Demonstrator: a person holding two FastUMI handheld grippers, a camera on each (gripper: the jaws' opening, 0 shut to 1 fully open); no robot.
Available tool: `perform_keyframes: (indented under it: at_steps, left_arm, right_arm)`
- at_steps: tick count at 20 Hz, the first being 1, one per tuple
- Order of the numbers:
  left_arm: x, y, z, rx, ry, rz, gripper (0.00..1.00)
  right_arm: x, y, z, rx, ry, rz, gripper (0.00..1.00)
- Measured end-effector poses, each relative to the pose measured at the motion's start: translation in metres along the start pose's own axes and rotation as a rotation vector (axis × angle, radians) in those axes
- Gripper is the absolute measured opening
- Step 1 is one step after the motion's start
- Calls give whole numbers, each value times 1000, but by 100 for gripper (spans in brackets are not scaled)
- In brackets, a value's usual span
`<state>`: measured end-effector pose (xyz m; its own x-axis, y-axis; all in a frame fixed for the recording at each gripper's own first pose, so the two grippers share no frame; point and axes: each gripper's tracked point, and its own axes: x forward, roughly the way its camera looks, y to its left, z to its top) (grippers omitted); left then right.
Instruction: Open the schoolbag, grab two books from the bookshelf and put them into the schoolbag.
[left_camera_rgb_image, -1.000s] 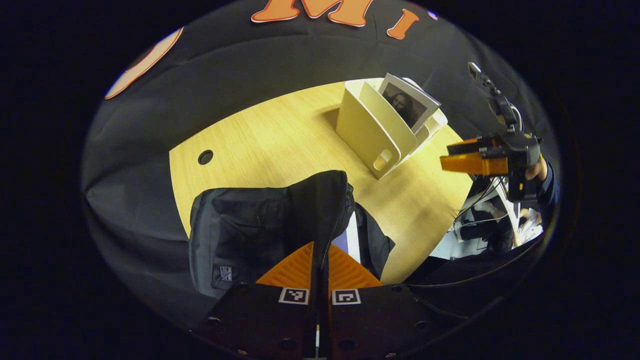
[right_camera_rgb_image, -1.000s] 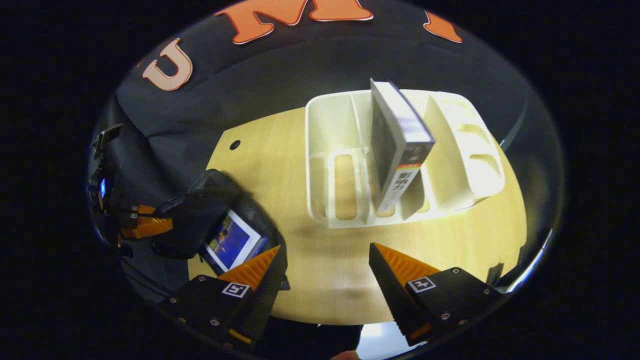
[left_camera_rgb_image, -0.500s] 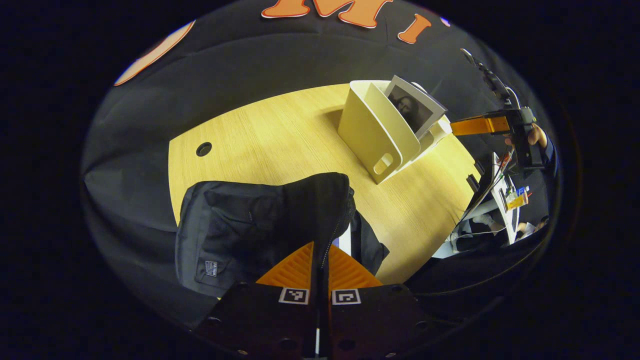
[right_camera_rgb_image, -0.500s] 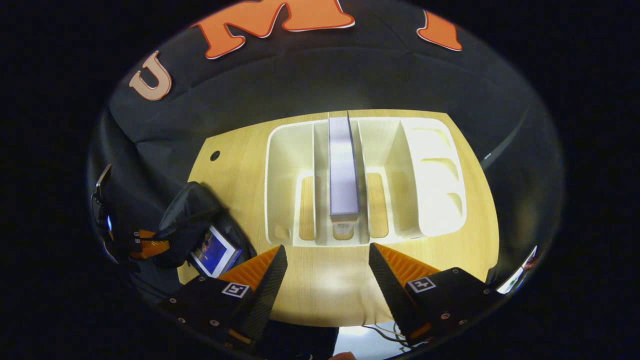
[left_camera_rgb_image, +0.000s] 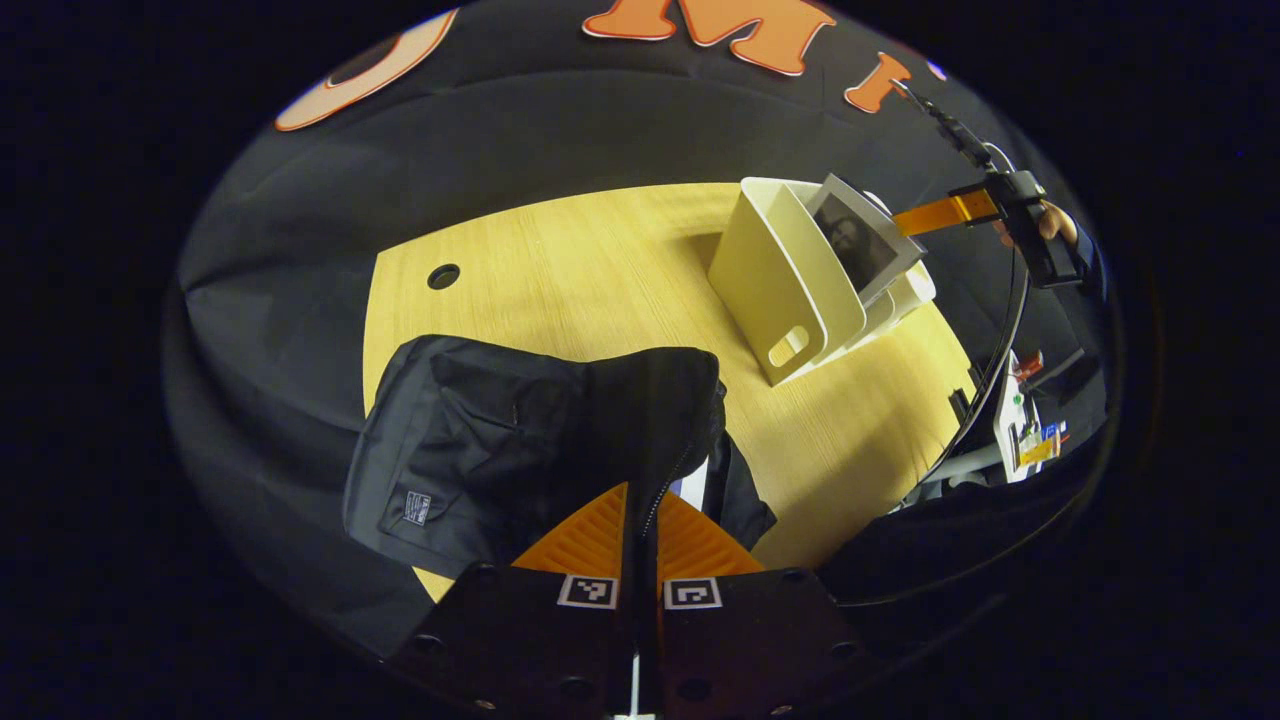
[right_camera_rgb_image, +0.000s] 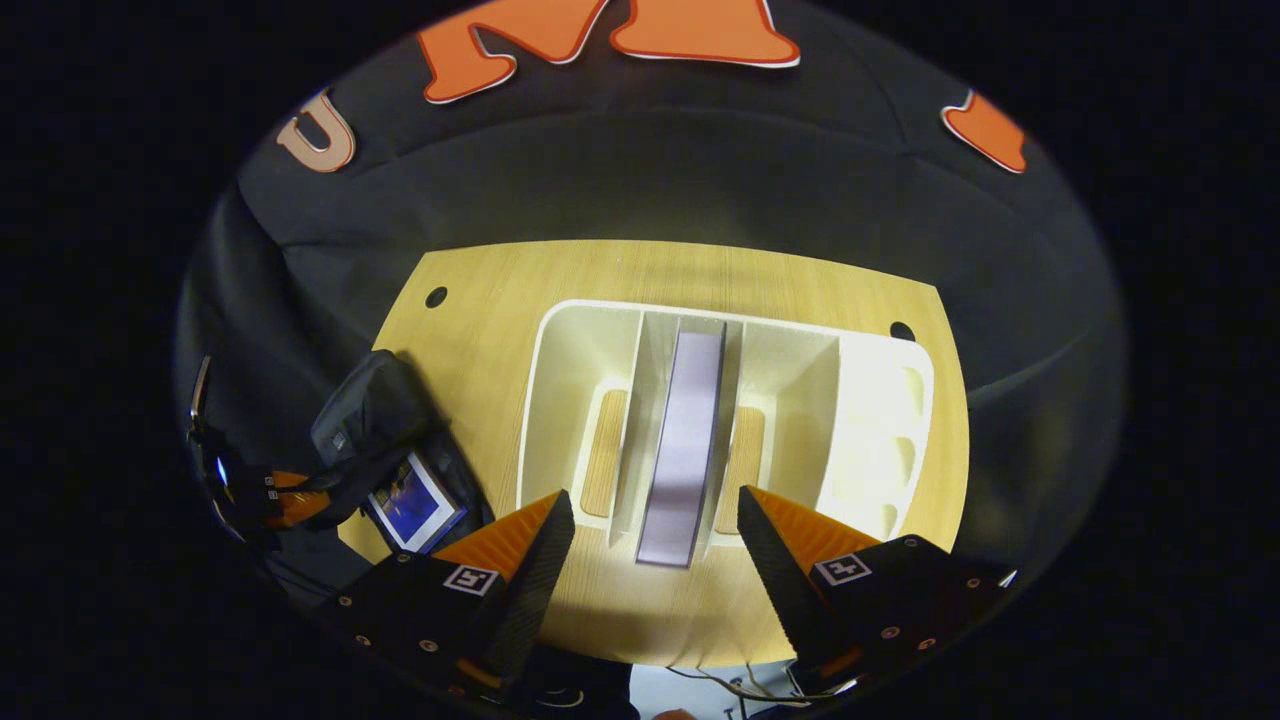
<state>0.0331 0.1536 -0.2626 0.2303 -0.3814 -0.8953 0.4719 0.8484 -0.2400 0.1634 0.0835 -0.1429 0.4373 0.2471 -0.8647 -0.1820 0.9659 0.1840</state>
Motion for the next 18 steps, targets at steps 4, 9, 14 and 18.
perform_keyframes:
  at_steps: [4,9,14,18]
  left_arm:
    - [-2,3,-3,-49,-6,20,3]
    - [-2,2,-2,-78,-2,35,3]
    - [-3,1,-3,-84,1,33,3]
    - [-6,0,-2,-70,-9,17,3]
  right_arm:
    - [28,-1,3,-9,79,15,99]
    - [56,-9,7,9,140,5,92]
    - [74,-18,-2,21,191,-61,53]
    - [68,-18,-8,40,198,-115,40]
